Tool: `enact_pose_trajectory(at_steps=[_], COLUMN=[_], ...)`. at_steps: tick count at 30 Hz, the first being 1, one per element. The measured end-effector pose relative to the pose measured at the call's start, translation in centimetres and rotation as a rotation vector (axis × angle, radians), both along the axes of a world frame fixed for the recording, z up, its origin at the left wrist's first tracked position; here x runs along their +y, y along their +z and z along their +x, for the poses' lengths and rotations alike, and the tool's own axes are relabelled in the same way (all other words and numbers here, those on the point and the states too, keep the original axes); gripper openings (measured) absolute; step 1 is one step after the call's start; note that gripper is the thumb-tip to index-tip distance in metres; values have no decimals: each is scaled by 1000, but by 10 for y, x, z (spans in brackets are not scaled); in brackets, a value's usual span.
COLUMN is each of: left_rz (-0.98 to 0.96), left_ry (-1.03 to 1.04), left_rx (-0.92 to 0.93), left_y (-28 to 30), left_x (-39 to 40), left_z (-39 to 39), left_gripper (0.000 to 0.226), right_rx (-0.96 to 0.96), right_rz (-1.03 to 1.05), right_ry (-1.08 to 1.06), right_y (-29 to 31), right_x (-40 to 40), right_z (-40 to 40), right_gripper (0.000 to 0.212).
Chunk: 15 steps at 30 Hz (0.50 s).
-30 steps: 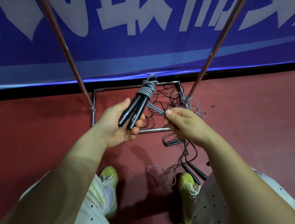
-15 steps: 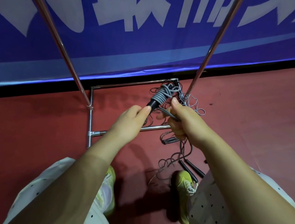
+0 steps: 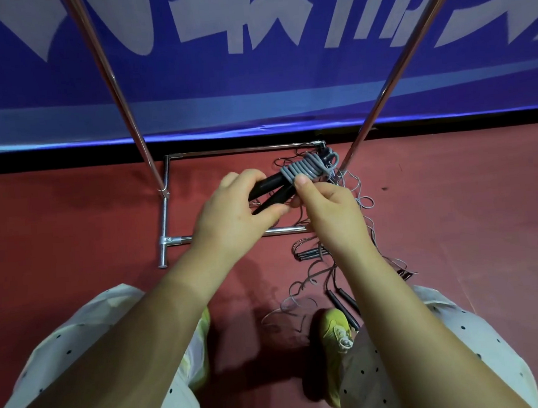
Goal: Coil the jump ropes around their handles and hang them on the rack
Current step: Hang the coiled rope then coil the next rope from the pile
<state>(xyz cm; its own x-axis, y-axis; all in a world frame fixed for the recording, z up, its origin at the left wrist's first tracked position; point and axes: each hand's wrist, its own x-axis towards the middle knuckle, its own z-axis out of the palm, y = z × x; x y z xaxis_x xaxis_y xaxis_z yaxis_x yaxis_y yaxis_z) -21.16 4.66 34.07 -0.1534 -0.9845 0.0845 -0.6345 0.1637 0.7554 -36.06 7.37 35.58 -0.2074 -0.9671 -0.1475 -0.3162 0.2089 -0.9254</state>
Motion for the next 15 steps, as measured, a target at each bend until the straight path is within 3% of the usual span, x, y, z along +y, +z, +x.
enact_pose_trajectory(at_steps=[4, 7, 9, 11, 15], left_rz=[52, 340, 592, 717, 887], left_ry=[-62, -123, -143, -164, -200], left_rx=[41, 436, 706, 884, 1087], left_y=[3, 9, 13, 18, 21], left_x=[-1, 4, 8, 13, 21], left_z=[5, 4, 5, 3, -2], left_gripper=[26, 6, 21, 22, 45], right_rx=[19, 21, 33, 37, 10], right_rz=[-48, -104, -135, -160, -176], right_ry=[-6, -7, 3, 24, 57], right_y=[-2, -1, -2, -3, -4], right_x=[-1, -1, -1, -1, -2], right_z=[0, -2, -3, -2, -2], right_gripper=[44, 44, 48, 47, 50])
